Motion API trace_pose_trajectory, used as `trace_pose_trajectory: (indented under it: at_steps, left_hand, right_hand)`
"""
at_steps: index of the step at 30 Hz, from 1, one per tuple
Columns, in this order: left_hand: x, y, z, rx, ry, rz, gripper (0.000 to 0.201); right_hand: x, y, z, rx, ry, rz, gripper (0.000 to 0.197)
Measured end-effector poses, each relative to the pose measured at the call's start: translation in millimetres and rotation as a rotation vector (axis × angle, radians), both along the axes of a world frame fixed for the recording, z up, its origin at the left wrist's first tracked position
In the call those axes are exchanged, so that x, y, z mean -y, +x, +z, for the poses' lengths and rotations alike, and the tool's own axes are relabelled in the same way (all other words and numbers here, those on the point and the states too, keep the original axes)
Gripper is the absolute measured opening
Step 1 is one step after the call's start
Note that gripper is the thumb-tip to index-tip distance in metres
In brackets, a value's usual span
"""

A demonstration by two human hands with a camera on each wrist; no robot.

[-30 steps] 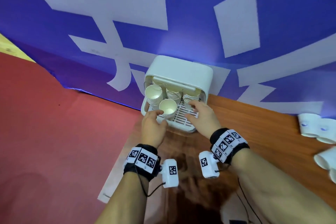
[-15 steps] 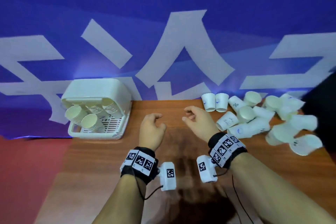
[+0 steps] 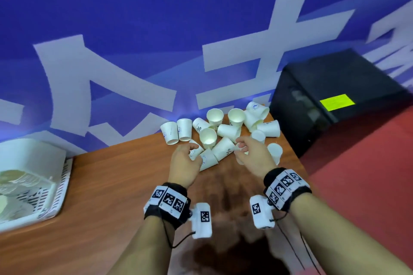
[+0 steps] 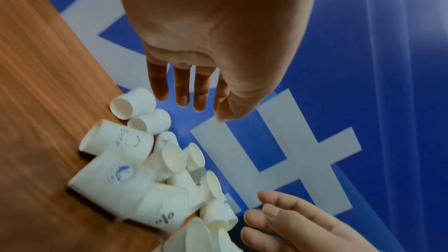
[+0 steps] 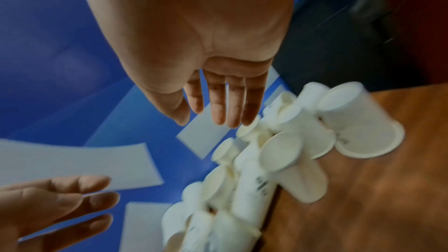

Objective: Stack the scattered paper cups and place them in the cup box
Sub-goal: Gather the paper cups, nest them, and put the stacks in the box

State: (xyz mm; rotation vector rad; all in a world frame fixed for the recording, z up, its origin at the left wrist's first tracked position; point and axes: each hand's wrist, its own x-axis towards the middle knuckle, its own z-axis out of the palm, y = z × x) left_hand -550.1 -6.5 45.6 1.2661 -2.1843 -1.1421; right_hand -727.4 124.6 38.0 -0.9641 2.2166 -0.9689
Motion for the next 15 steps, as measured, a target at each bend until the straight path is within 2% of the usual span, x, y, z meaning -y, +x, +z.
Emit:
trace_pose_trajectory:
  at_steps: [6,10,15]
  left_hand:
    - [-19.1,-60.9,-26.5,0.063,0.042,-0.12,0.033]
    - [-24.5,-82.1,-41.7,0.076,0.084,-0.116,0.034]
    - [-29.9,-90.7,-57.6,0.104,0.099,-0.131,0.037]
  right_hand:
    - [-40.5,-56.2,-21.5,-0.044,0.073,-0.131,0.042]
    - [-52.3,-79.4,-34.1,-0.089,0.158,-0.143,0.046]
    - [-58.0,-92.9,-53.2,-0.086,0.297,-0.1,0.063]
